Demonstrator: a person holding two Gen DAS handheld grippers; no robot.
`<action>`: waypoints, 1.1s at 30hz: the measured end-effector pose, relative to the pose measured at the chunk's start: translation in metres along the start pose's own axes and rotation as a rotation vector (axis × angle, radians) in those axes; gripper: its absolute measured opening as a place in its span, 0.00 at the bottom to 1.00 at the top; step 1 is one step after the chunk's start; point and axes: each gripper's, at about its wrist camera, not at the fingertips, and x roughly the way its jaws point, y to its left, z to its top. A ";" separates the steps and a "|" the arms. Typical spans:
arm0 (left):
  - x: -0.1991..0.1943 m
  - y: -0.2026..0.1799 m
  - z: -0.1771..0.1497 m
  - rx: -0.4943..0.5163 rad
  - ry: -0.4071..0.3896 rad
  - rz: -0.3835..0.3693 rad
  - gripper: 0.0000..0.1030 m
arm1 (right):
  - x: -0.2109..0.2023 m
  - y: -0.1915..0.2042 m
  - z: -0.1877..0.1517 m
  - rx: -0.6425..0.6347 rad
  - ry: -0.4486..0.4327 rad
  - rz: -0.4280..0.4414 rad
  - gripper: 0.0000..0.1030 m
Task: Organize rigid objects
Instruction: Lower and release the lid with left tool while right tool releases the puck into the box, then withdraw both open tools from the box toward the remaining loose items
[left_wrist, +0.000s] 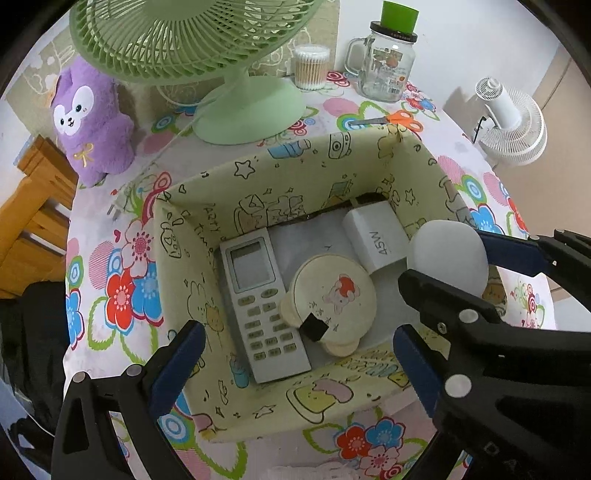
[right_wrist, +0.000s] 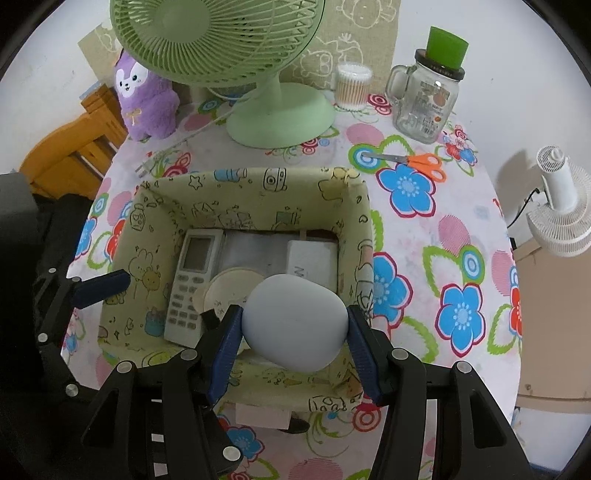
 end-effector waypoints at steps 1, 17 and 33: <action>-0.001 0.000 -0.001 0.001 -0.001 0.001 0.99 | 0.000 0.000 -0.001 0.004 0.002 -0.002 0.58; -0.024 0.000 -0.015 0.003 -0.035 0.005 1.00 | -0.021 -0.001 -0.016 0.057 -0.056 -0.016 0.83; -0.055 -0.002 -0.036 0.012 -0.087 0.025 1.00 | -0.055 0.008 -0.039 0.065 -0.115 -0.035 0.90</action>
